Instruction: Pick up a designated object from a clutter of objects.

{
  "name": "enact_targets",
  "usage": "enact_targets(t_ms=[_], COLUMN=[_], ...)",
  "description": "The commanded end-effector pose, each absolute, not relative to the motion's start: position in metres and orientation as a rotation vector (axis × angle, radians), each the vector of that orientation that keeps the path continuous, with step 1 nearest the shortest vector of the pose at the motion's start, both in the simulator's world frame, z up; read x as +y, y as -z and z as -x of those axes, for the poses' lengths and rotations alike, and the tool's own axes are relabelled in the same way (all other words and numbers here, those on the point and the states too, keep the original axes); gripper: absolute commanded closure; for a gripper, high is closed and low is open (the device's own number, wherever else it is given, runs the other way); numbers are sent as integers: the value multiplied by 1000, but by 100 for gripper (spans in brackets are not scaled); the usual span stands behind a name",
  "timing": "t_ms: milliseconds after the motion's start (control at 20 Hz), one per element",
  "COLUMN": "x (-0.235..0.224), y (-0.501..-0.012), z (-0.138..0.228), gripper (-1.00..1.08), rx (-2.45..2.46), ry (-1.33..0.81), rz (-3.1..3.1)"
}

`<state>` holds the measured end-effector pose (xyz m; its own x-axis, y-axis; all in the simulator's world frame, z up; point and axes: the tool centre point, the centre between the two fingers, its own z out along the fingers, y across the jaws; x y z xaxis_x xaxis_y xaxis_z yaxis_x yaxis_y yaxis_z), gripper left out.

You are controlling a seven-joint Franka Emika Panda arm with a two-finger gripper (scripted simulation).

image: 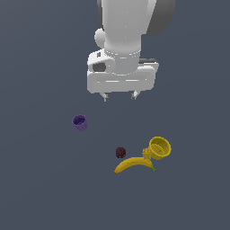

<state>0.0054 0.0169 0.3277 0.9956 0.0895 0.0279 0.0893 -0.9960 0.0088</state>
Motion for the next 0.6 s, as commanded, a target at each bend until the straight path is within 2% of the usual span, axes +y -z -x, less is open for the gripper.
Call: enact_targets(t_ms=[0, 550], x=[17, 37], y=[-328, -328], z=[-5, -5], gripper=[-92, -92], rx=[140, 135], ry=[-44, -29], rz=[-3131, -3158])
